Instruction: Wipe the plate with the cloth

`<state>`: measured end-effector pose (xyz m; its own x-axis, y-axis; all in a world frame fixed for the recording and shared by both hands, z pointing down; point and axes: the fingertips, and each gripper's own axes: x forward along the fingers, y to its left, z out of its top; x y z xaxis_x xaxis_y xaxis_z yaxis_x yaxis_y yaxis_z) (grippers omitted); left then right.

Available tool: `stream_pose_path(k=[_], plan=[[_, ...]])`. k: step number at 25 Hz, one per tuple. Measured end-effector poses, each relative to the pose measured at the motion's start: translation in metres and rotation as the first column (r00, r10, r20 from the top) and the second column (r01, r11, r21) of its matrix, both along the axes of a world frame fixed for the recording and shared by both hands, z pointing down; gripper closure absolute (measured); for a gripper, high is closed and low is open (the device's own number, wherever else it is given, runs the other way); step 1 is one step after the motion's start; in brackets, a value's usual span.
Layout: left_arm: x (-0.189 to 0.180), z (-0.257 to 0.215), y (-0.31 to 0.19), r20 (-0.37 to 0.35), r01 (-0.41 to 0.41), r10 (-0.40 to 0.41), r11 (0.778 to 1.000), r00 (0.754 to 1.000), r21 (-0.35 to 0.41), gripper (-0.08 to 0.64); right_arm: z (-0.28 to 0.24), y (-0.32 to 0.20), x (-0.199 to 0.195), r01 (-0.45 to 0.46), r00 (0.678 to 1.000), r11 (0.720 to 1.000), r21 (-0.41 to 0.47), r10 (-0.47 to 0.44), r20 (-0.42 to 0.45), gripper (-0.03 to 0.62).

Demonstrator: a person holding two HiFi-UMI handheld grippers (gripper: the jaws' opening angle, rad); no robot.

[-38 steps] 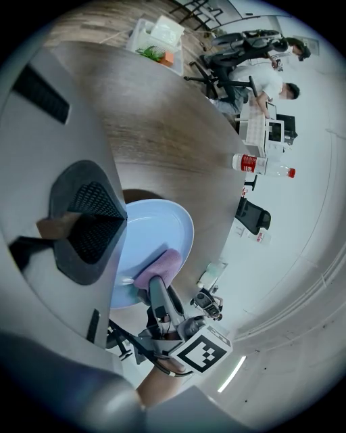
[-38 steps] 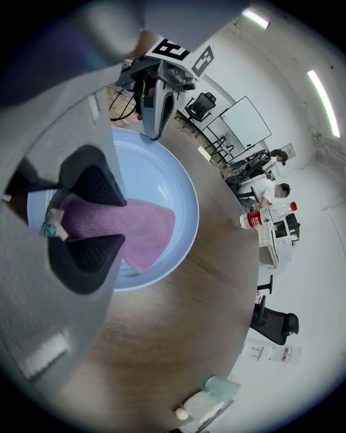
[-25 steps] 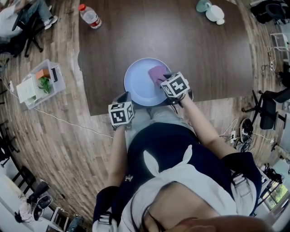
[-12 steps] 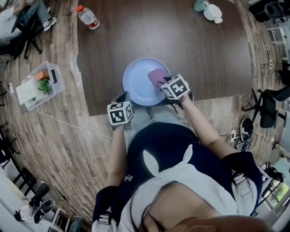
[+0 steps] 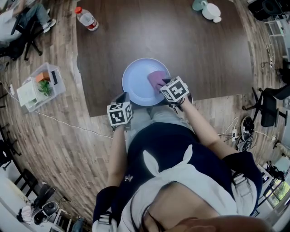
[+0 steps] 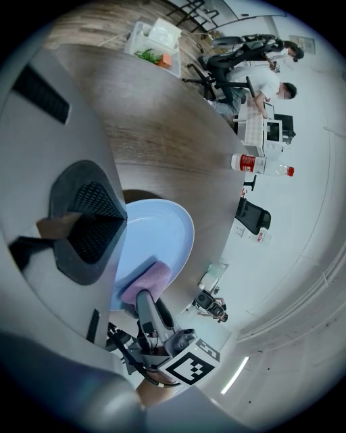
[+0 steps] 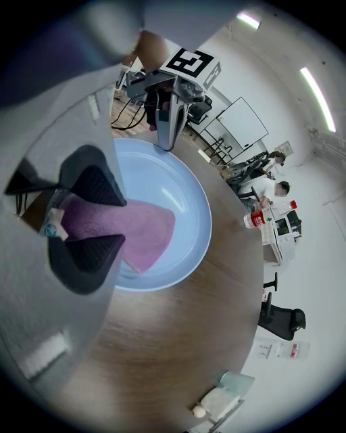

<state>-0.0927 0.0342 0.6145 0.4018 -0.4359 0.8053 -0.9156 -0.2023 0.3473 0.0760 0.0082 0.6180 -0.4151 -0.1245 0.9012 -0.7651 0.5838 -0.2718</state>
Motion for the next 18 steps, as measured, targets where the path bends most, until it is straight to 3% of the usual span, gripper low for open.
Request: stream_pose_path(k=[18], plan=[[-0.001, 0.001, -0.002, -0.007, 0.013, -0.013, 1.000, 1.000, 0.000, 0.554, 0.001, 0.005, -0.036, 0.059, 0.997, 0.998, 0.002, -0.059, 0.043, 0.471]])
